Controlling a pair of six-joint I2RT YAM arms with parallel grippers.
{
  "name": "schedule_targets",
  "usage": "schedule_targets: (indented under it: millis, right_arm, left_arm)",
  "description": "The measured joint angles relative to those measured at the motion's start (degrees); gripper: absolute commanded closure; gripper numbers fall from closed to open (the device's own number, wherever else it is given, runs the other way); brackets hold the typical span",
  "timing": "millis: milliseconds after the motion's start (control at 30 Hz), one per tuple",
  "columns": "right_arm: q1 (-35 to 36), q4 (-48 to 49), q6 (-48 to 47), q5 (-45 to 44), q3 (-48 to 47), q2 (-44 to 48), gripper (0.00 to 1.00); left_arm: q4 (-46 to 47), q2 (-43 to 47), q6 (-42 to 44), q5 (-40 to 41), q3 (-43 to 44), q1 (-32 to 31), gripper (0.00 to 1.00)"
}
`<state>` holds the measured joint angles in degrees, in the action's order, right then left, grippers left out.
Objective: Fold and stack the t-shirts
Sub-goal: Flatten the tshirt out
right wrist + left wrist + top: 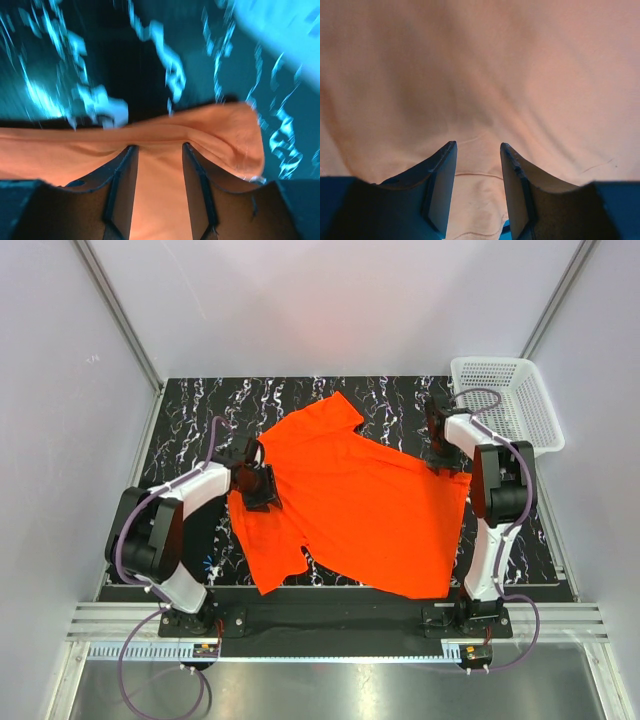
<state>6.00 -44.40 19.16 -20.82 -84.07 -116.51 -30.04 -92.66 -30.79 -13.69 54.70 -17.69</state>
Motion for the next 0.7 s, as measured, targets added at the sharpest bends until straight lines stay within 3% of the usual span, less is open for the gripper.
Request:
schedule_targets:
  millis: [400, 567, 700]
  right_arm:
    - [0.00, 1.29, -5.90, -9.16, -20.46, -12.41, 0.46]
    - [0.48, 0.35, -6.51, -8.83, -20.79, -10.80, 0.42]
    - [2.78, -1.68, -5.97, -4.46, -15.30, -3.54, 0.42]
  left_arm:
    - [-0.24, 2.84, -0.83, -0.02, -0.72, 0.00, 0.55]
    - [-1.03, 4.70, -0.72, 0.26, -0.85, 0.00, 0.54]
    - [-1.14, 5.18, -0.31, 0.31, -0.85, 0.00, 0.55]
